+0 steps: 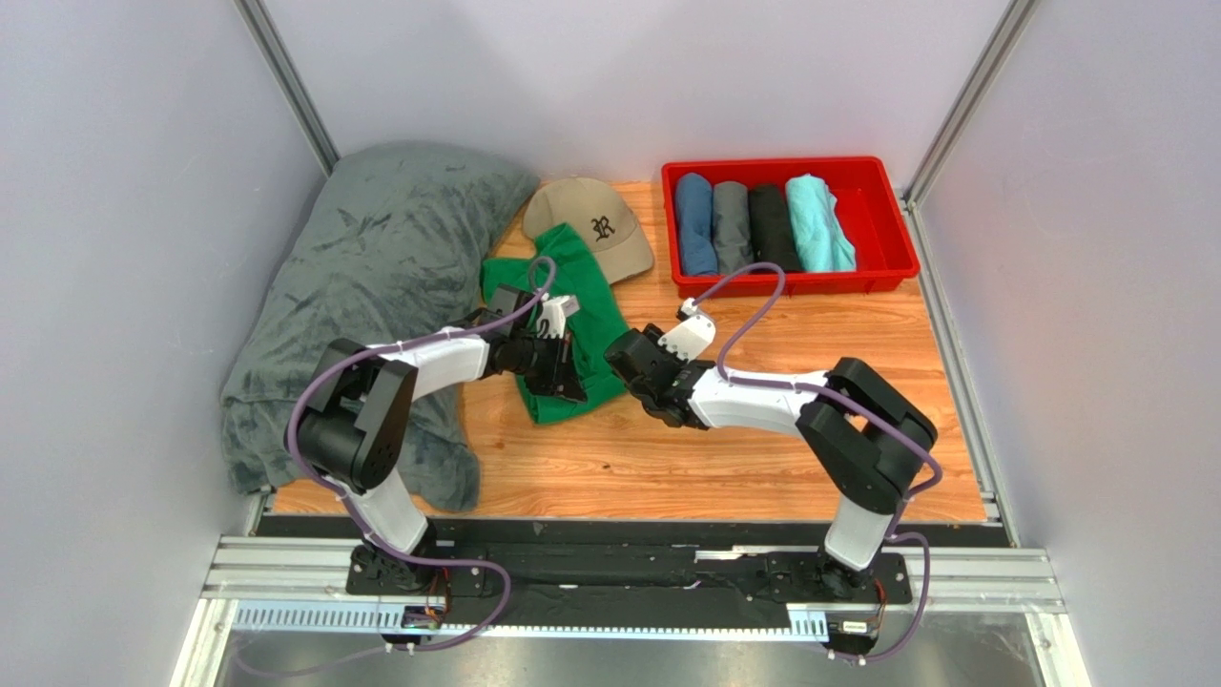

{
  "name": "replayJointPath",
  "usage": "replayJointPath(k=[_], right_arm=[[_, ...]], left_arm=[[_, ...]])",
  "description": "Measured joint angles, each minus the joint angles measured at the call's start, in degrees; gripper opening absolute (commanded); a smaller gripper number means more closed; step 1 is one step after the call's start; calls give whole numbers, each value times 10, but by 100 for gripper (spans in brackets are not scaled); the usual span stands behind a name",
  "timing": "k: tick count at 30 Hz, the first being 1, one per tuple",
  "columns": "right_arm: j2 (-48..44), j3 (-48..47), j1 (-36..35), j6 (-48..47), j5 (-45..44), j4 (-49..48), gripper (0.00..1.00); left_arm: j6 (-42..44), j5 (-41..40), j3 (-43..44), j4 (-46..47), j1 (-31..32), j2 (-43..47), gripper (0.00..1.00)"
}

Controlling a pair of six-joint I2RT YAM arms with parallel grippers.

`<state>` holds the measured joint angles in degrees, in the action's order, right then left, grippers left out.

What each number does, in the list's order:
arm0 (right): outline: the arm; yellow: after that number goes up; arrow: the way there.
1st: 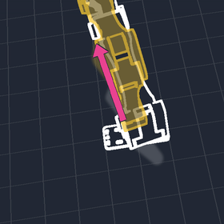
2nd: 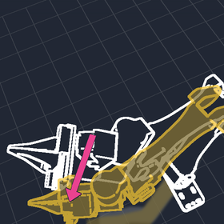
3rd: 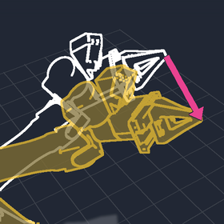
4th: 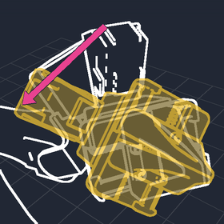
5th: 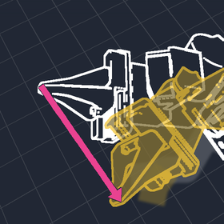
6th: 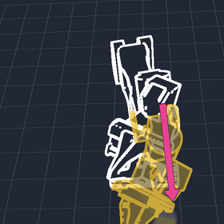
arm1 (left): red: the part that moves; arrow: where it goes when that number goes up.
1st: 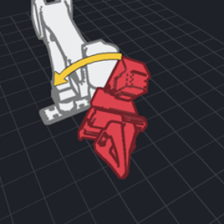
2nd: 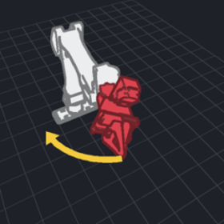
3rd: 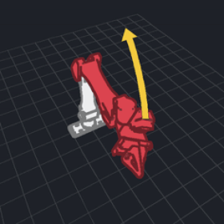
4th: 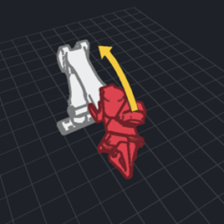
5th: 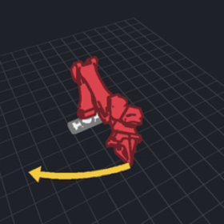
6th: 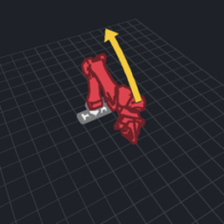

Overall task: Roll the t-shirts
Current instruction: Roll the T-shirt to the center of the board.

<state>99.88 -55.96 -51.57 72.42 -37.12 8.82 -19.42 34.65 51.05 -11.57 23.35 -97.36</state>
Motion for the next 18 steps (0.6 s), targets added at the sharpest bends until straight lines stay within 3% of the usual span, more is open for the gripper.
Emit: replayJointPath(k=[6,12,18], right_arm=[[28,-31,12,-18,36,8,45],[70,-100,28,-30,74,74,25],[135,-226,56,-64,131,198,15]], left_arm=[[2,0,-2,-2,-3,4,4],[17,-1,-4,-9,-3,20,29],[33,-10,-15,-9,-5,62,40]])
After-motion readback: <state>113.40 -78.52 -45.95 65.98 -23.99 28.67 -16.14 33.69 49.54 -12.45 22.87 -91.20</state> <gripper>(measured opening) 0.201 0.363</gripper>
